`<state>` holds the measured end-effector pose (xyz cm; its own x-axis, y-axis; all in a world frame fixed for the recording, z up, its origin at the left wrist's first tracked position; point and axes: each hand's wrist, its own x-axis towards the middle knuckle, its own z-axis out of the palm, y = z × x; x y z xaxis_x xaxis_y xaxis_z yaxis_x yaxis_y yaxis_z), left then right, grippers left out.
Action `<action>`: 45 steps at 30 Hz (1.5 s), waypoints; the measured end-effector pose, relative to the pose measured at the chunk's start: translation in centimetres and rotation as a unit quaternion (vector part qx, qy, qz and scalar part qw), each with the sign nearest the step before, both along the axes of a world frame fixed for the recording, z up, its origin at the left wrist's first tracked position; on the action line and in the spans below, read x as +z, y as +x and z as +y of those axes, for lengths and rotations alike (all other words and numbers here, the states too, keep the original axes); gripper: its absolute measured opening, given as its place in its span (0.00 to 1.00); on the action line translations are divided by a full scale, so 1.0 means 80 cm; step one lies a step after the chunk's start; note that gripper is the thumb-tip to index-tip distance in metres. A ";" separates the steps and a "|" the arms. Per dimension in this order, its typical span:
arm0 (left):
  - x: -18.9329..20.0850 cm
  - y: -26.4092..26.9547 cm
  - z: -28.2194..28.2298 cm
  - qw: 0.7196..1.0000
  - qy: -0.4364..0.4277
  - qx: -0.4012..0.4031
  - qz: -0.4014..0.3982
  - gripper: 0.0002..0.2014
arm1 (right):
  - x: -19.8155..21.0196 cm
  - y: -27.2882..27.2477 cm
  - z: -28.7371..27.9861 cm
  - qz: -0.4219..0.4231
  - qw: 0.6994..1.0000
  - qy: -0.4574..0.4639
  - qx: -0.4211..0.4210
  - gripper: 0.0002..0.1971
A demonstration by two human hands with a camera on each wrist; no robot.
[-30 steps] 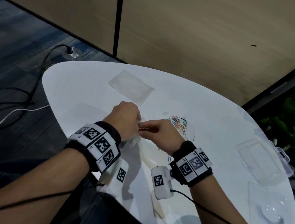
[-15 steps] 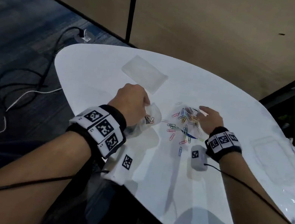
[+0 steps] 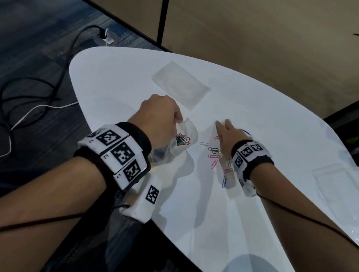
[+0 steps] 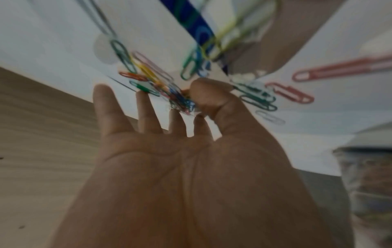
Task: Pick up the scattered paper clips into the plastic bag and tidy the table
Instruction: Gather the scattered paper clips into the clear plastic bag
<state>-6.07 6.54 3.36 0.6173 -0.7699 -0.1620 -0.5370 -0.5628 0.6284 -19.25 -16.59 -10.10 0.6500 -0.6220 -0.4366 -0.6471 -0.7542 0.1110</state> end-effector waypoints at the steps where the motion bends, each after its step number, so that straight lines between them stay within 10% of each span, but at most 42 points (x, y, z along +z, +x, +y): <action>1: 0.000 0.000 0.001 1.000 -0.001 0.000 -0.001 0.13 | -0.005 -0.008 -0.002 0.000 1.000 -0.012 -0.002 0.42; 6: 0.000 0.000 0.003 1.000 0.001 0.002 -0.002 0.13 | 0.000 -0.027 0.015 -0.056 0.996 -0.071 0.014 0.13; 13: 0.000 -0.005 -0.003 1.000 0.004 -0.015 -0.005 0.14 | 0.021 -0.051 0.000 -0.215 0.964 -0.013 -0.155 0.08; 18: -0.001 -0.012 -0.012 1.000 0.004 -0.020 -0.008 0.14 | 0.066 -0.063 0.013 -0.443 0.793 0.197 -0.370 0.05; 23: -0.002 -0.019 -0.019 1.000 0.010 -0.027 -0.011 0.14 | 0.144 -0.034 0.084 -0.513 0.655 0.481 -0.277 0.08; 29: 0.002 -0.022 -0.020 1.000 0.012 -0.021 -0.016 0.12 | 0.129 -0.004 0.140 -0.486 0.720 0.445 -0.217 0.05; 36: -0.002 -0.019 -0.020 1.000 0.006 -0.016 -0.007 0.12 | 0.136 0.010 0.156 -0.307 0.923 0.233 -0.011 0.10; 39: -0.003 -0.016 -0.019 1.000 0.006 -0.016 -0.009 0.13 | 0.152 0.011 0.151 -0.295 0.929 0.225 0.017 0.12; 43: -0.007 -0.007 -0.015 1.000 -0.004 0.000 -0.012 0.13 | 0.158 -0.001 0.106 -0.419 0.832 0.342 -0.123 0.10; 45: -0.010 -0.004 -0.013 1.000 -0.005 0.000 -0.009 0.13 | 0.133 -0.007 0.062 -0.433 0.840 0.270 -0.186 0.11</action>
<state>-6.43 5.52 2.56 0.6199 -0.7716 -0.1428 -0.5479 -0.5559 0.6251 -19.81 -11.60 0.55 0.6744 -0.7153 -0.1832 -0.5099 -0.2716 -0.8163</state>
